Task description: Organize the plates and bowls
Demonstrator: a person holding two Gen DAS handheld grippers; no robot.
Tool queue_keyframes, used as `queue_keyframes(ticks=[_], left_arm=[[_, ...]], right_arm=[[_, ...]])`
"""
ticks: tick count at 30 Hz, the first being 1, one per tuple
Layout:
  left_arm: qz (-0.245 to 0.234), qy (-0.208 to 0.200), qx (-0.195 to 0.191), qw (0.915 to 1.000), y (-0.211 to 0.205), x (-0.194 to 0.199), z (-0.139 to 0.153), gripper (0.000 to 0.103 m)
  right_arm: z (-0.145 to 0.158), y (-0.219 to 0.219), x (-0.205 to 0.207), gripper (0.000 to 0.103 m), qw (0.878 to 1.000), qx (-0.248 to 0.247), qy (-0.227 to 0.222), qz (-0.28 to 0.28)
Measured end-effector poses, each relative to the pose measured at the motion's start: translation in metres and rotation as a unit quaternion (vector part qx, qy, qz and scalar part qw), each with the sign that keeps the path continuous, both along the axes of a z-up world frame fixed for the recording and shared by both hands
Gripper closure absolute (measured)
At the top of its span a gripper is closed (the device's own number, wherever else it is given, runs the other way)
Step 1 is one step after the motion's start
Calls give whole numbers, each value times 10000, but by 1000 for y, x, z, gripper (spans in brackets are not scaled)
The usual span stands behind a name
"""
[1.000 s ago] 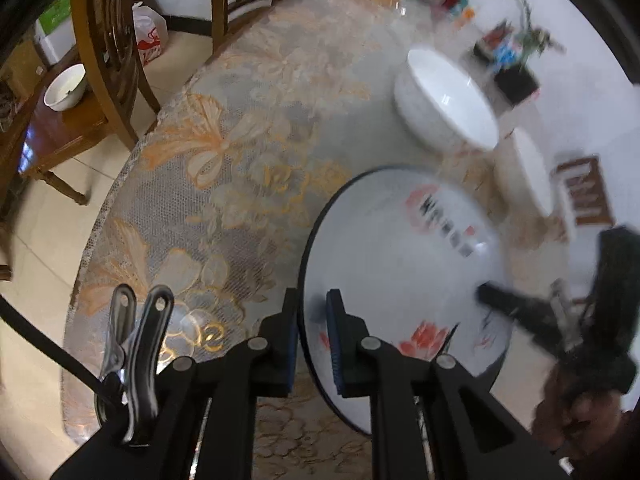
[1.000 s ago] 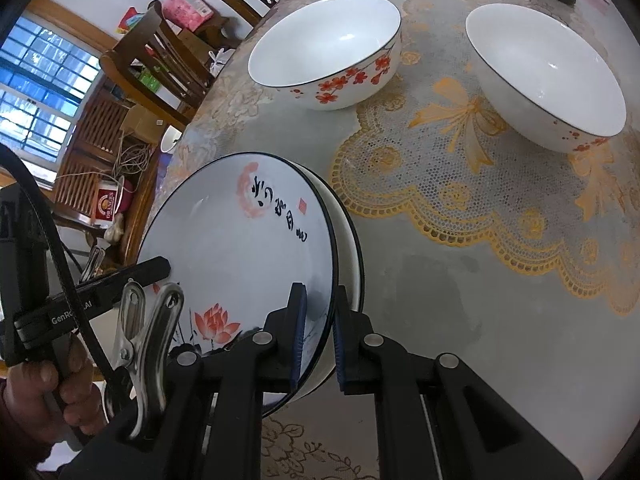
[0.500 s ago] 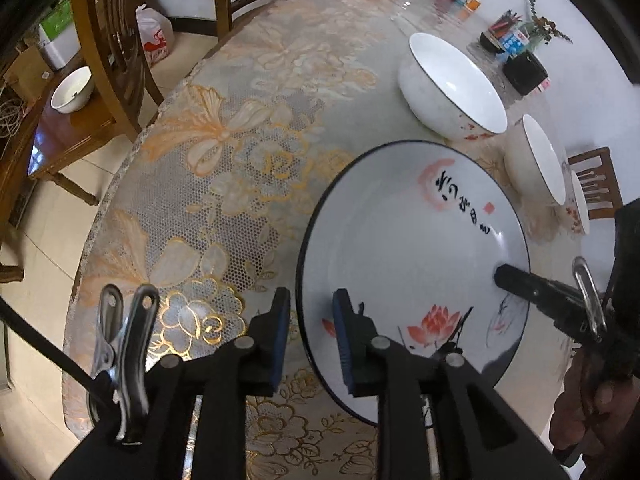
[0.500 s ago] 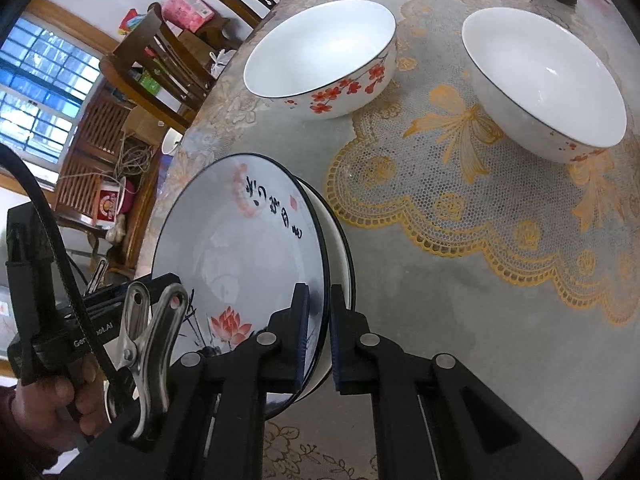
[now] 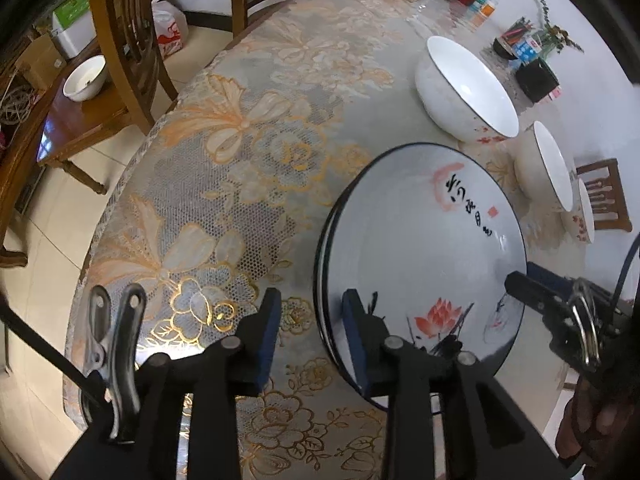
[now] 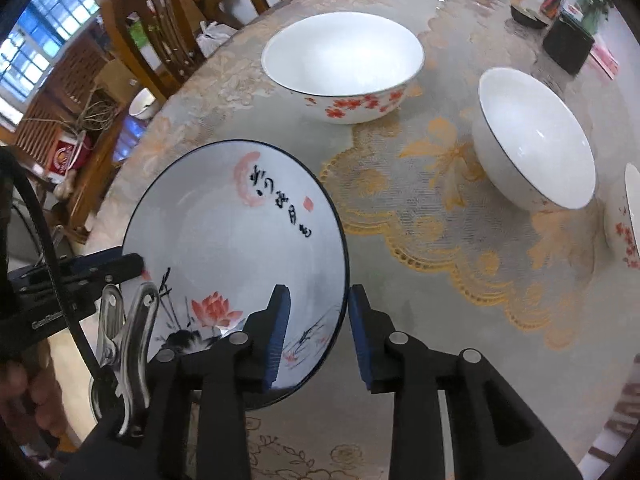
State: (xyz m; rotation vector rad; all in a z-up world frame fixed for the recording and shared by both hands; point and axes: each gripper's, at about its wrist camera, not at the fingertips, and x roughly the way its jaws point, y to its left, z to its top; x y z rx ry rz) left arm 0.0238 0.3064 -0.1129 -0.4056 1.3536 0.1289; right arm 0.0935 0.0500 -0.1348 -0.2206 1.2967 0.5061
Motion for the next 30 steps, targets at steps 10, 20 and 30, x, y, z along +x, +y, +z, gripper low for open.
queue_keyframes(ticks=[10,20,30], left_arm=[[286,-264,78,9992,13,-5,17,70],[133,-329,168,9992,13,-6,25,70],[-49,-509,134,9986,12,9,38,70]], right_arm=[[12,-14,4,72,9994,188,-18,-282],[18,-14,1,72,9990,217,-100,-391],[28,-15,5,72,9978,319,-138,-561]])
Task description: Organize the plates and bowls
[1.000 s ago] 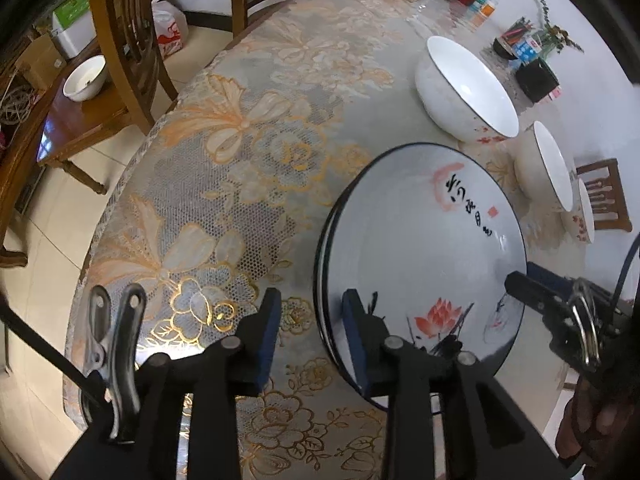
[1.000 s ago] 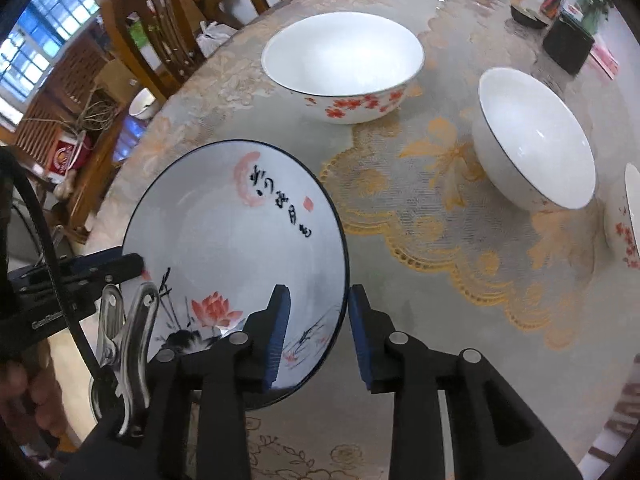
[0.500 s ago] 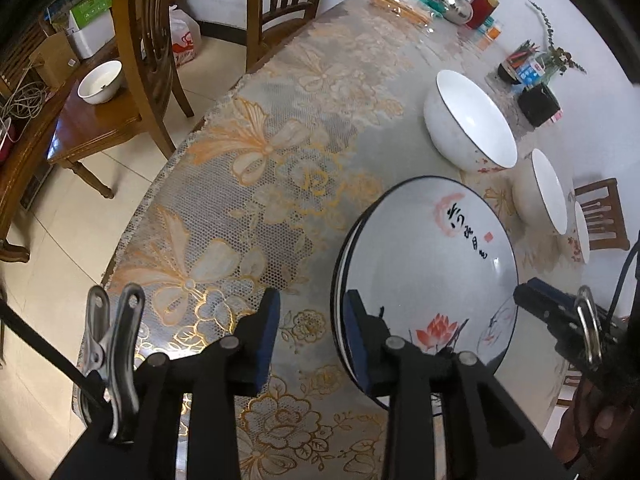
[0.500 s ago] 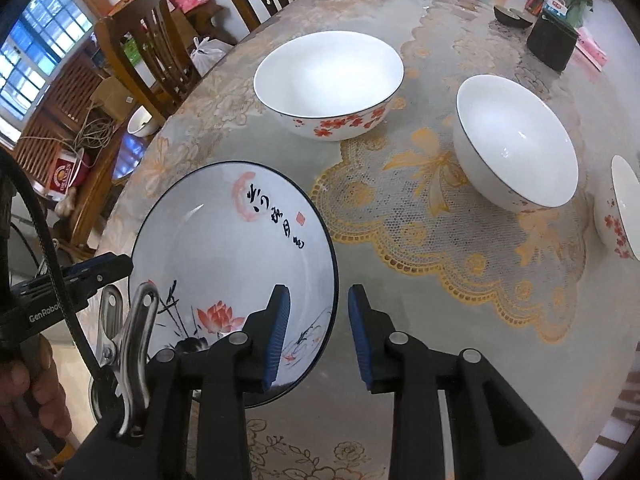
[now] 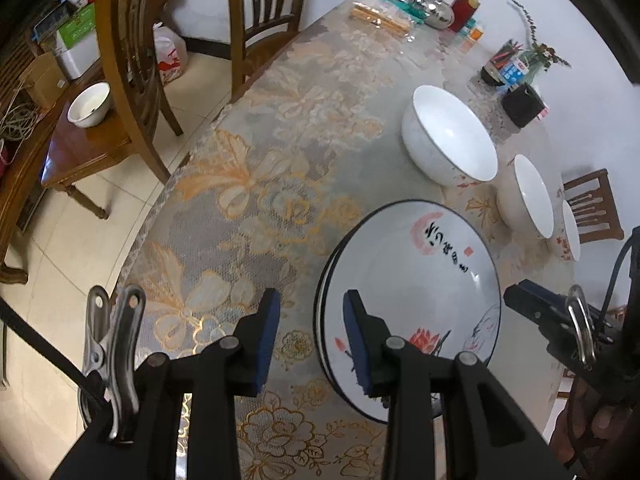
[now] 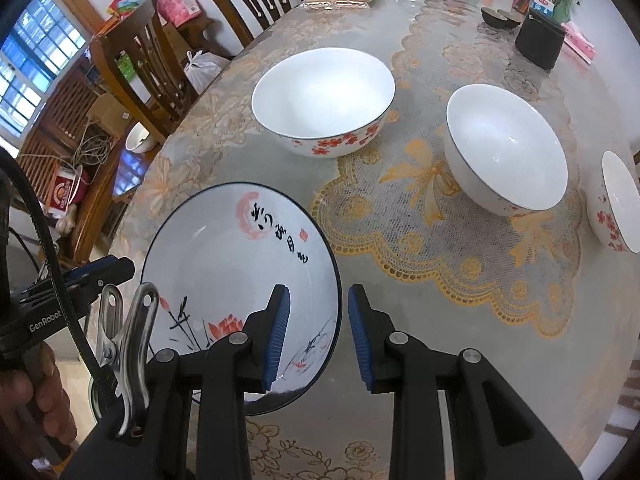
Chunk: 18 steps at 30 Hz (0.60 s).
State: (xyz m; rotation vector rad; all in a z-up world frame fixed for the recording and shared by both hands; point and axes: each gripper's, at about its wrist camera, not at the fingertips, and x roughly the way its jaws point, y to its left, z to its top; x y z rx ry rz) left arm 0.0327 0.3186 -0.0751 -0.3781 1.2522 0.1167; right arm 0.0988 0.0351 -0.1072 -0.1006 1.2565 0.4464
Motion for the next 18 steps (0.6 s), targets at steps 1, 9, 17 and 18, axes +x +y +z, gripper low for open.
queue_keyframes(ticks=[1,9,17,18], left_arm=[[-16,-8,-5,10000,0,2,1,70],[-249,-129,-74,9996,-2,20,8,70],[-496,-332,-209,9980,-11,57,23,70],[-517,-333,-213,9979,-13,63,25,70]], right_arm=[[1,0,0,72,10000,-9,-18,-18],[11,0,8,72,9996,15,-111,-258],[33,-12,28,72,9962,101,-403,-761],[35,-15,32,72,9955,122,-418,-837]])
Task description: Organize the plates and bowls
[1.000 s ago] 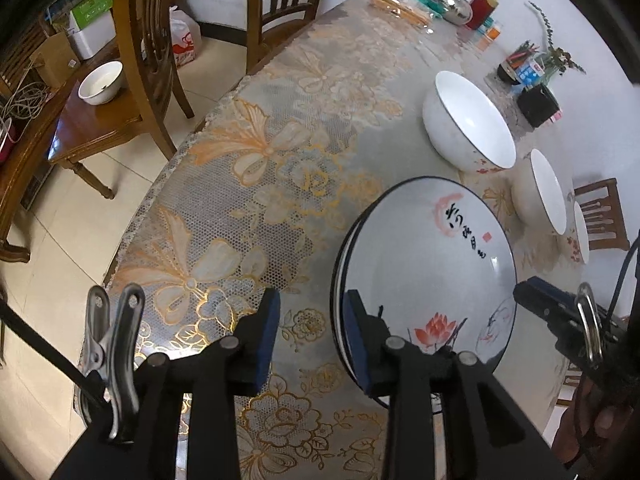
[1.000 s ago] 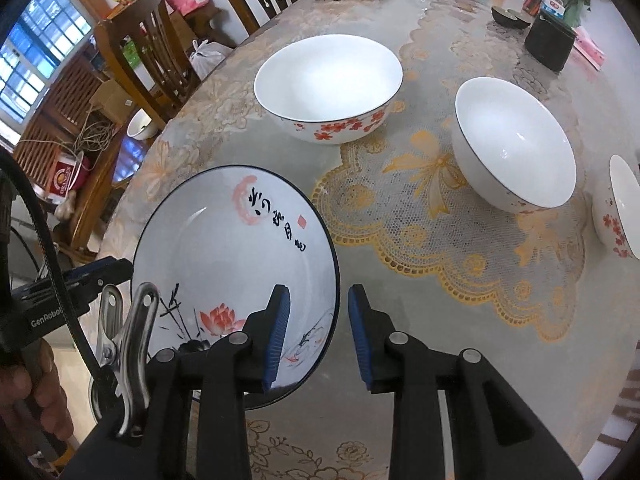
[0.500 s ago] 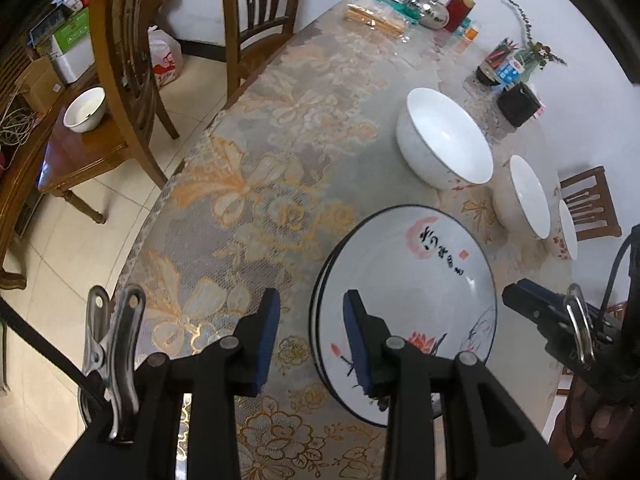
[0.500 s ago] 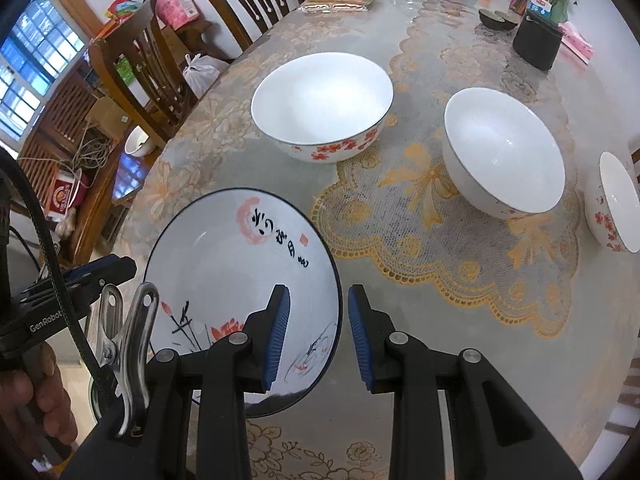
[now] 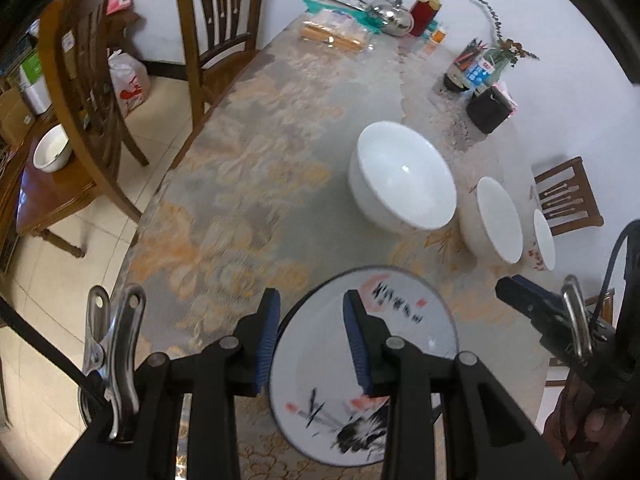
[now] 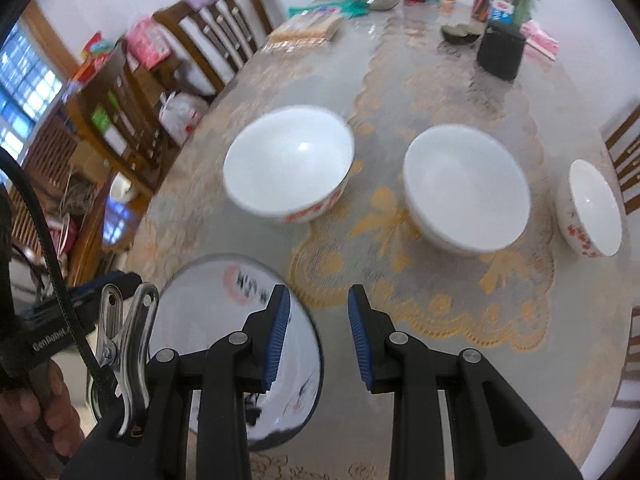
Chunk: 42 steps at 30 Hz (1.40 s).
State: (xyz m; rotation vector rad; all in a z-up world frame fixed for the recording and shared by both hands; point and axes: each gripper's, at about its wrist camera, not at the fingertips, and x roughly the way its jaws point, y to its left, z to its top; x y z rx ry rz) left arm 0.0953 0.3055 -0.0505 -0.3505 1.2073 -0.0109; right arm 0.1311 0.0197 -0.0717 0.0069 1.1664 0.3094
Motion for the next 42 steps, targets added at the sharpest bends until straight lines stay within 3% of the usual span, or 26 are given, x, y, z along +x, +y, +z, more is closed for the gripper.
queue_keyframes(ticks=[9,14,21,42], left_arm=[[-21,-169,95,9998,-17,39,13,70],[-56,-295,347,9989,-23,56,21,70],[-88,-239,358,9990,-27,80,21,69],[-173,-24,375,9991,-35,125,-4,69]], right_arm=[[19,-5,34,72,9998,99,-176,-54],[15,-1,52,72,9997,190,-163,12],[10,10,71,72,9998,105,-145,106],[-14,12,107,72,9996,231,131,11]])
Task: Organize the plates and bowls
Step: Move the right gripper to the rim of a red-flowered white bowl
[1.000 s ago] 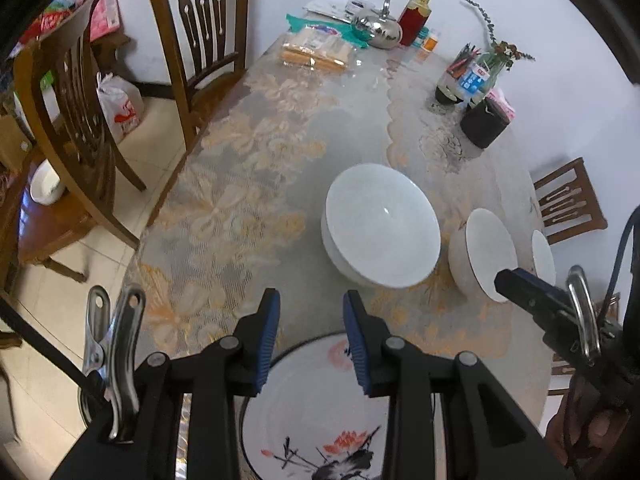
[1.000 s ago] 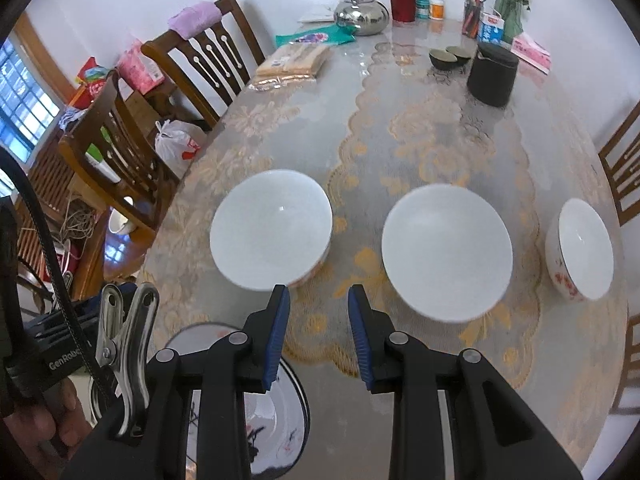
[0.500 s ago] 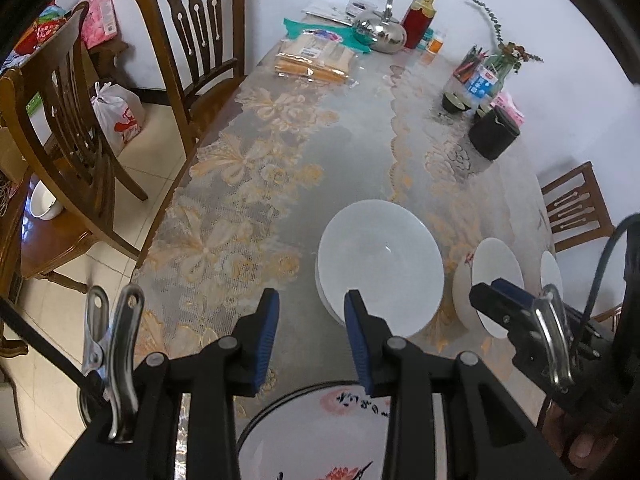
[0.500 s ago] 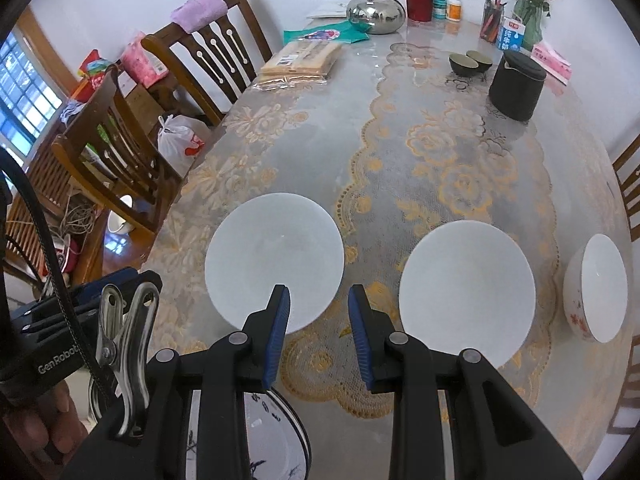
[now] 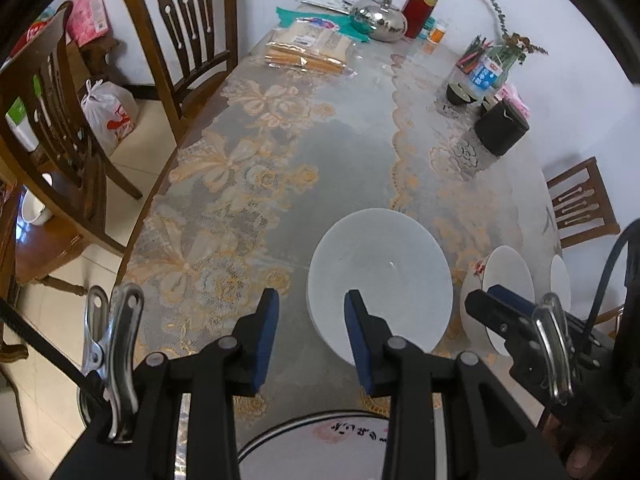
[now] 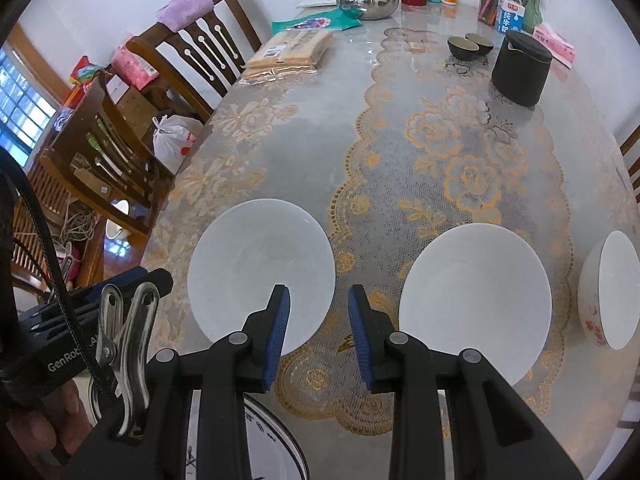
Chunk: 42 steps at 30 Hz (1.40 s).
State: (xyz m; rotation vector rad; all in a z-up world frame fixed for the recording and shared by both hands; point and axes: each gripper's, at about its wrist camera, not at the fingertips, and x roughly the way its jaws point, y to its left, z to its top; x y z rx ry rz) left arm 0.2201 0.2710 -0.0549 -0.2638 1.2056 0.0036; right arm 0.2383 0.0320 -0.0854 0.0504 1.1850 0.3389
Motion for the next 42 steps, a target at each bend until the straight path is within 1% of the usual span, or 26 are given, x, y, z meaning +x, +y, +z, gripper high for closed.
queue_keyframes(ticks=[6,15,16,17,20,25,29,37,42], left_arm=[[15,75,57,10000,-2,13,-8,69],[-105,224,119,9996,-9,28,-23,68],[-119,258,133,9995,-10,29,-25,66],[-119,276,148,9994,-9,30,-27,62],[-86,320,128,9994,-8,34,-33,56],[-75,447,123,9989,-8,40,-44,54],[-88,563,60,9984,-8,43,-54,49],[-96,672,27,9977,-9,48,-67,49],[-83,766,9,9970,-8,50,-77,49]], right_arm=[[-4,-2,8,72,10000,18,28,-36],[-13,-4,20,72,9999,43,113,-47],[-14,-4,21,72,9999,70,118,-45],[-15,-4,22,72,9999,76,110,-55],[-20,-4,25,72,9998,81,169,-78],[-29,-5,29,72,9996,72,265,-98],[-36,-2,32,72,9994,85,337,-67],[-50,4,37,72,9989,75,467,-52],[-64,10,39,72,9979,96,635,-21]])
